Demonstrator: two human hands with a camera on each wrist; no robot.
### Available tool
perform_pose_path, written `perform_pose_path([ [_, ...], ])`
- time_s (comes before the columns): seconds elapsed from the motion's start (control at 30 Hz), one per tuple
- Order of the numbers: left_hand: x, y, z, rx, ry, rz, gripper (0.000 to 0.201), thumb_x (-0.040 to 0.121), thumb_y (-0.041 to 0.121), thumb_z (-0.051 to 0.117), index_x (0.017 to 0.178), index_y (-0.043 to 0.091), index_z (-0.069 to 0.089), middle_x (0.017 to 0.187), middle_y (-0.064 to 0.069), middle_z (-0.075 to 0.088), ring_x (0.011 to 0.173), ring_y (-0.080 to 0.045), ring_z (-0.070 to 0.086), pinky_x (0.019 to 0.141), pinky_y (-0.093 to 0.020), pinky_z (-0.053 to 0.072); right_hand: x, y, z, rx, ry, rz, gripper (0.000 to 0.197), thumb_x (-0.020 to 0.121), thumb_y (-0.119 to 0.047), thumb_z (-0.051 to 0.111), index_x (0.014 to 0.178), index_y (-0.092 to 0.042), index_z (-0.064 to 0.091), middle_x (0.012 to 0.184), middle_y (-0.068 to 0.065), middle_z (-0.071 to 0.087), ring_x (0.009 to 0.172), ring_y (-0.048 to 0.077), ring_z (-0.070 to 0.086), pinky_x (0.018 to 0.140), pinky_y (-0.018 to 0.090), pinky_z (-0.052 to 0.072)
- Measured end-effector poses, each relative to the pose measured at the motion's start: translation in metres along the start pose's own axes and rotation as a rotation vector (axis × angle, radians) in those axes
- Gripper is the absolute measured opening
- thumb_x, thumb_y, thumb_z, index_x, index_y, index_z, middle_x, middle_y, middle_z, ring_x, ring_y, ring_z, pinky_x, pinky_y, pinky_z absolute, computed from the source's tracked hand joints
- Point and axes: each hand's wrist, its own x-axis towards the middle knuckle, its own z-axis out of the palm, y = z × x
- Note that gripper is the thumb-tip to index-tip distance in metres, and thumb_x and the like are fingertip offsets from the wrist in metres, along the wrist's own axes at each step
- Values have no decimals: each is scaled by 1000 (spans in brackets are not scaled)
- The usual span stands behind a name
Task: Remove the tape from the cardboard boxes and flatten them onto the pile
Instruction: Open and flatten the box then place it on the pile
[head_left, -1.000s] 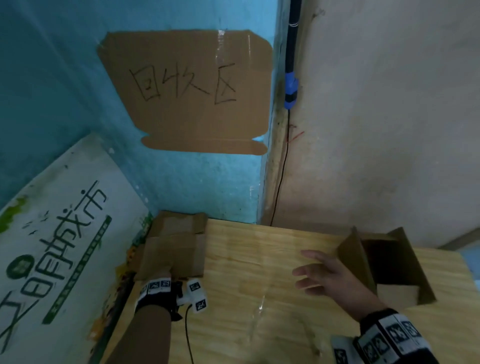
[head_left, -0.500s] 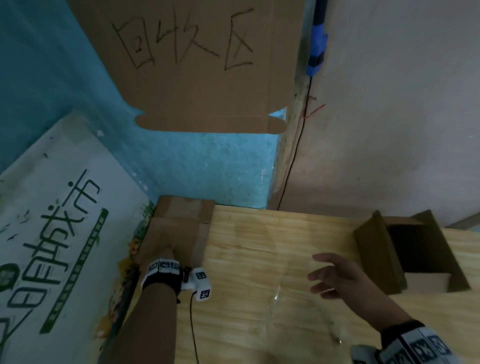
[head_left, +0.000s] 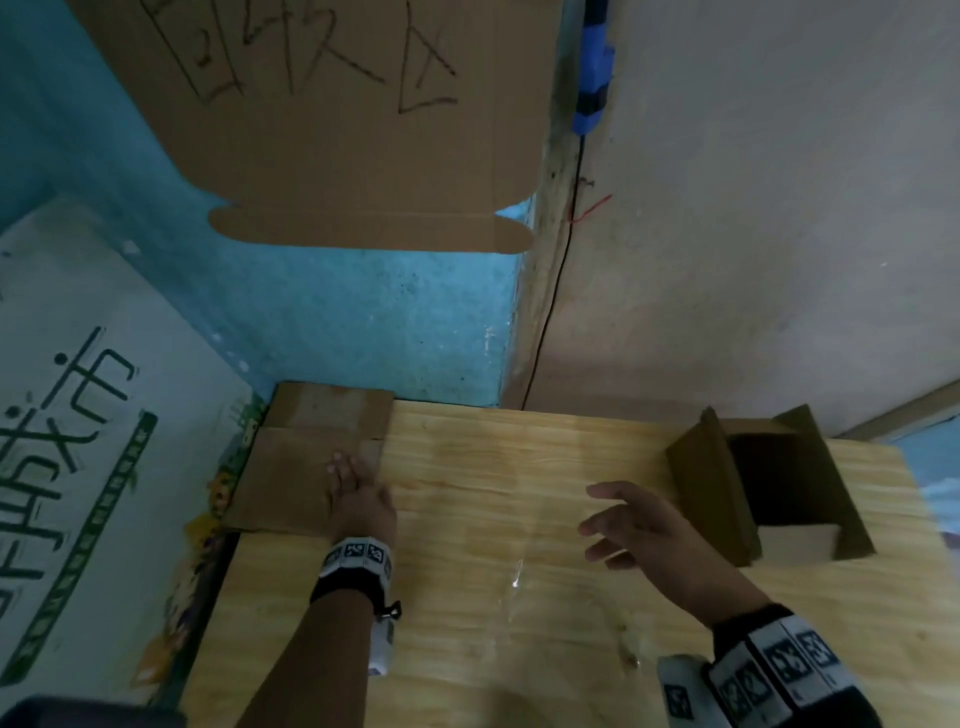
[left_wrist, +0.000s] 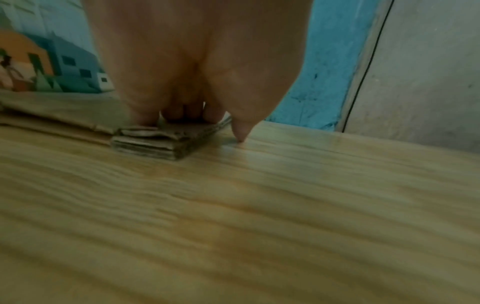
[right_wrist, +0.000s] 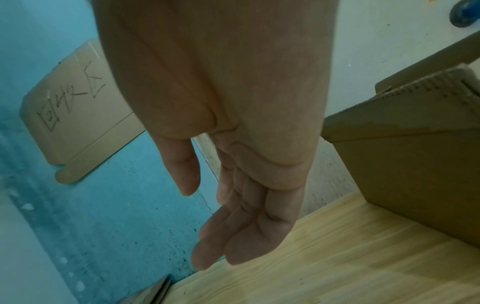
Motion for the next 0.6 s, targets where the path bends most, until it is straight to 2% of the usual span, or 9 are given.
perform_pose_path([
  [0.07, 21, -4, -5, 32, -24, 9, 63, 106, 25, 32, 158, 2, 4, 165, -20, -3, 153, -35, 2, 124, -42, 14, -2, 4, -4, -6, -1, 0, 24, 105, -9, 51, 124, -22, 60, 104, 10, 77, 88, 25, 76, 81, 36, 55],
  [0.13, 39, 3, -19, 50, -111, -7, 62, 106, 20, 35, 158, 3, 4, 165, -20, -7, 153, -36, 1, 123, -42, 15, -5, 9, -10, -7, 0, -3, 24, 106, -10, 51, 124, -23, 60, 102, 7, 77, 90, 26, 76, 81, 35, 55],
  [0.2, 49, 10, -34, 84, -190, -2, 67, 106, 23, 42, 158, 5, 3, 165, -20, -6, 153, -36, 4, 122, -45, 20, -8, 11, -15, 4, -6, -5, 24, 106, -10, 51, 124, -23, 60, 102, 7, 77, 88, 23, 76, 81, 35, 54],
  [0.27, 47, 17, -43, 119, -192, 2, 66, 105, 27, 41, 157, 3, 8, 164, -23, 1, 152, -38, 10, 121, -46, 22, -13, 13, -20, 16, -9, -20, 23, 106, -10, 50, 124, -21, 59, 104, 10, 76, 85, 20, 75, 80, 35, 54],
  [0.33, 44, 22, -44, 87, -164, -31, 58, 104, 28, 43, 152, -1, 29, 159, -24, 24, 143, -41, 33, 115, -44, 34, -18, 15, -27, 8, 0, -44, 23, 106, -10, 50, 124, -22, 58, 107, 12, 74, 84, 19, 75, 80, 34, 53],
  [0.4, 40, 23, -41, 30, -88, -33, 46, 104, 29, 41, 130, -6, 56, 136, -24, 54, 117, -41, 57, 99, -43, 49, -23, 17, -33, -39, 22, -68, 25, 106, -9, 50, 124, -24, 57, 107, 11, 74, 84, 18, 75, 79, 32, 52],
  [0.43, 39, 23, -36, 18, -42, -9, 48, 103, 32, 38, 121, -7, 62, 124, -25, 62, 105, -41, 62, 92, -44, 53, -26, 18, -37, -57, 36, -79, 26, 105, -8, 50, 123, -25, 57, 106, 10, 73, 84, 17, 74, 78, 31, 52],
  [0.5, 32, 20, -32, 40, 11, 18, 51, 99, 40, 39, 122, 1, 62, 115, -22, 64, 97, -38, 62, 86, -45, 54, -28, 21, -45, -74, 56, -95, 27, 104, -6, 50, 121, -26, 57, 104, 9, 73, 82, 15, 74, 78, 32, 51],
  [0.6, 16, 17, -37, 169, 87, 22, 54, 97, 47, 43, 132, 9, 55, 133, -18, 52, 117, -36, 52, 97, -45, 46, -30, 27, -58, -72, 86, -128, 28, 103, -4, 52, 119, -25, 59, 101, 6, 74, 82, 16, 75, 77, 33, 52],
])
